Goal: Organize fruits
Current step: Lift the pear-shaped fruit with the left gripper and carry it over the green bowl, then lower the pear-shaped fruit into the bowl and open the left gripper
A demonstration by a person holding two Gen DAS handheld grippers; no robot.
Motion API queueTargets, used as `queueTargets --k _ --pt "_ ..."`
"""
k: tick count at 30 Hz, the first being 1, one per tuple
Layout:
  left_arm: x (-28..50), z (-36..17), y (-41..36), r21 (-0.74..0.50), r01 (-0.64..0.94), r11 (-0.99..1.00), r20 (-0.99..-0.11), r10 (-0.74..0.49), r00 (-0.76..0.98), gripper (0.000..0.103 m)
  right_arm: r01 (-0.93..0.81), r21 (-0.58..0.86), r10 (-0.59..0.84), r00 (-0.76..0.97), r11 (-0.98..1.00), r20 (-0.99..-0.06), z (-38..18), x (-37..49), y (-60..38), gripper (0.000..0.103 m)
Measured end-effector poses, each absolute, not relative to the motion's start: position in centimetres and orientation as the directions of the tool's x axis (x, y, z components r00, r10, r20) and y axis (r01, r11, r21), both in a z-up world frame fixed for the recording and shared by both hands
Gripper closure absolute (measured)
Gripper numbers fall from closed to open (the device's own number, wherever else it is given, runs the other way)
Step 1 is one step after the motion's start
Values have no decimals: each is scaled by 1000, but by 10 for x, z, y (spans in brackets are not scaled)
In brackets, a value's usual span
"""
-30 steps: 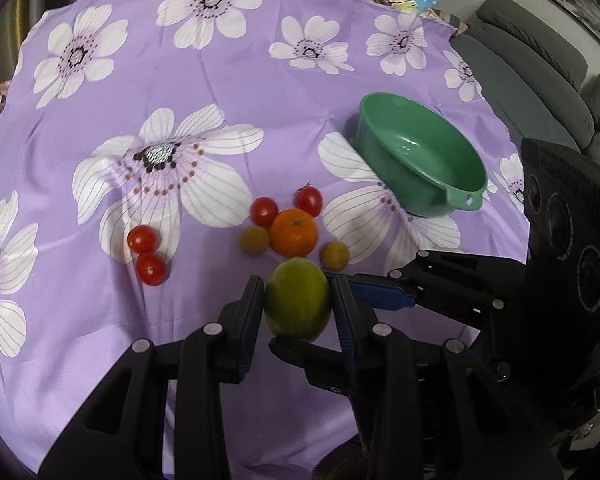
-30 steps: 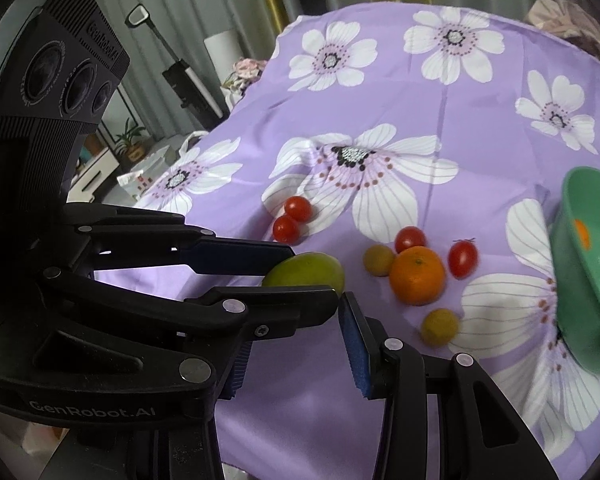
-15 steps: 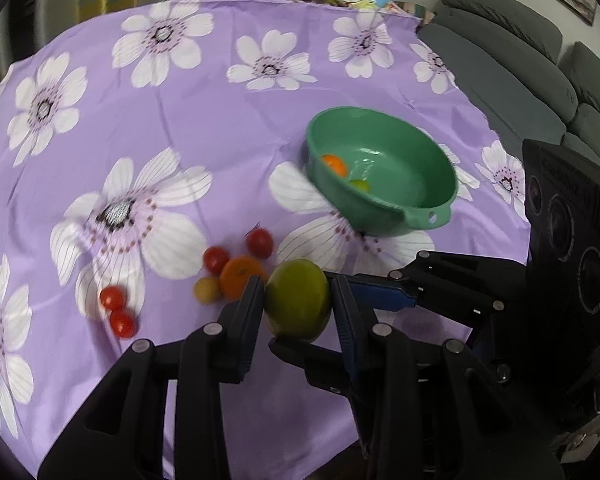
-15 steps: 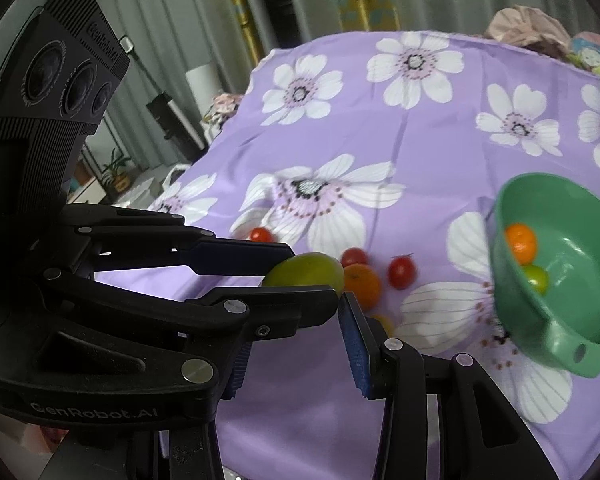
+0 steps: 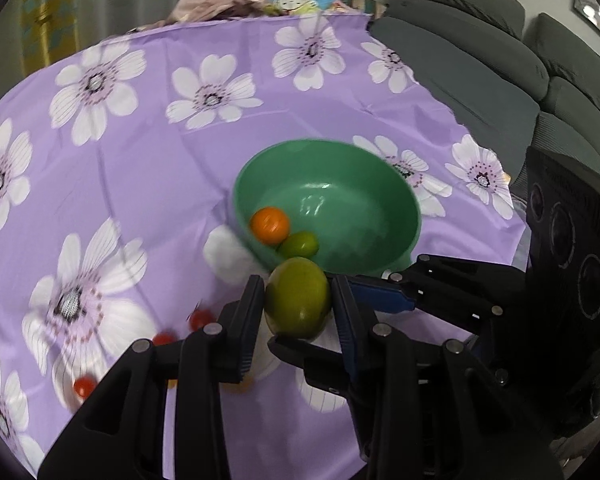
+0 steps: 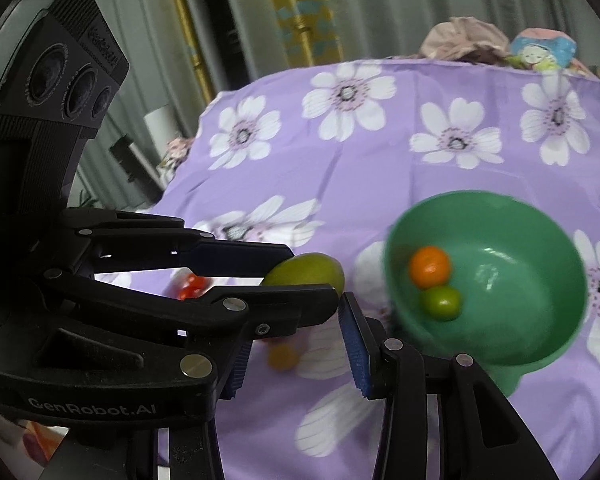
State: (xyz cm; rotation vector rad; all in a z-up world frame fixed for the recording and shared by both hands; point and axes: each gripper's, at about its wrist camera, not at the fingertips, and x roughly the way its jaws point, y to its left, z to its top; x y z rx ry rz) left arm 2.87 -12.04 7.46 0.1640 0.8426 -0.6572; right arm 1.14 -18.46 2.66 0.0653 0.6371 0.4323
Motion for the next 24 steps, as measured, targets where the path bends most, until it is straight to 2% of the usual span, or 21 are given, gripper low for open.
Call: queueTargets --k 10,24 --pt "56 73 -163 -115 664 739 -731 -516 446 69 -280 193 339 763 941 -550 29 29 -226 59" --pt "89 43 -198 -184 687 703 -757 -547 357 69 -193 181 264 739 964 -620 4 54 -257 59"
